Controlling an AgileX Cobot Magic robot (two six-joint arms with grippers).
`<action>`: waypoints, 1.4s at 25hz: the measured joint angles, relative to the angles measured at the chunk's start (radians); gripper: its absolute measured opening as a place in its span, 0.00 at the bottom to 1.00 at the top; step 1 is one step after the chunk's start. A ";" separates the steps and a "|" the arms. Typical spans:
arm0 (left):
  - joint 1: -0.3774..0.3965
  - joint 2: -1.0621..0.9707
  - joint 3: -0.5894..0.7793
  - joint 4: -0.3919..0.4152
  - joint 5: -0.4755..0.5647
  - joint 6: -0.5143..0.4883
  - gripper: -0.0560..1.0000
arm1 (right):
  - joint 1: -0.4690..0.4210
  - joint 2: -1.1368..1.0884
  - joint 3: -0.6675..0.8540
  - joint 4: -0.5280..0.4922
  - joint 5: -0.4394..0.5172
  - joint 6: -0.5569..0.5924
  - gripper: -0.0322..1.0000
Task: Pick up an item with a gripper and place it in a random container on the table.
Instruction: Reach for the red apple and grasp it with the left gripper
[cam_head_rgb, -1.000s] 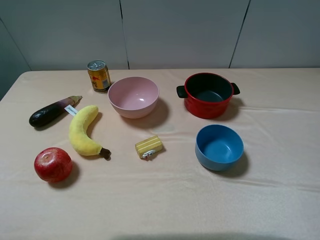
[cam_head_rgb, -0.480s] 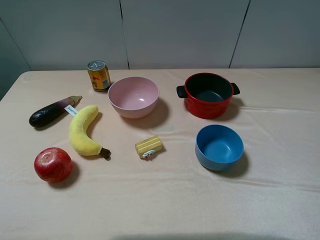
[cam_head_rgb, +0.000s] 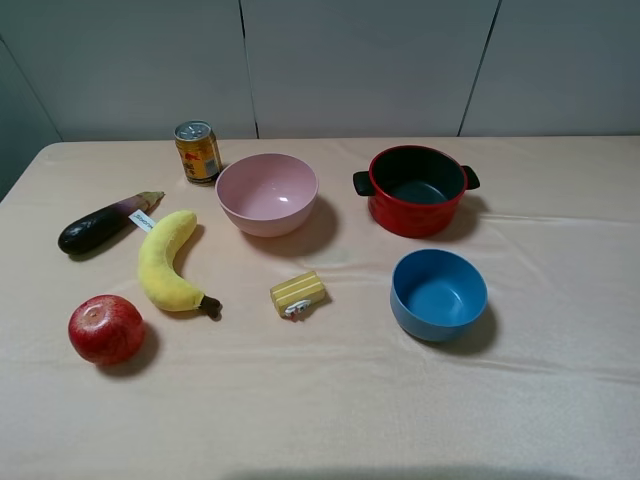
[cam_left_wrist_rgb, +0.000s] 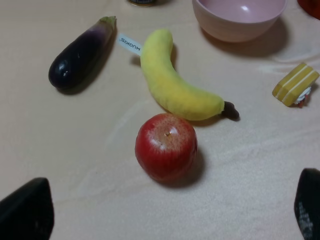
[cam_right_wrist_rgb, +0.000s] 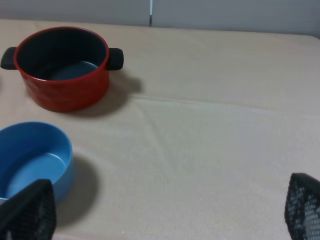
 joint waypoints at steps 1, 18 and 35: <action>0.000 0.000 0.000 0.000 0.000 0.000 0.97 | 0.000 0.000 0.000 0.000 0.000 0.000 0.70; 0.000 0.000 -0.001 0.014 -0.030 -0.001 0.97 | 0.000 0.000 0.000 0.000 0.000 0.000 0.70; 0.000 0.017 -0.001 0.015 -0.079 -0.001 0.97 | 0.000 0.000 0.000 0.000 0.000 0.000 0.70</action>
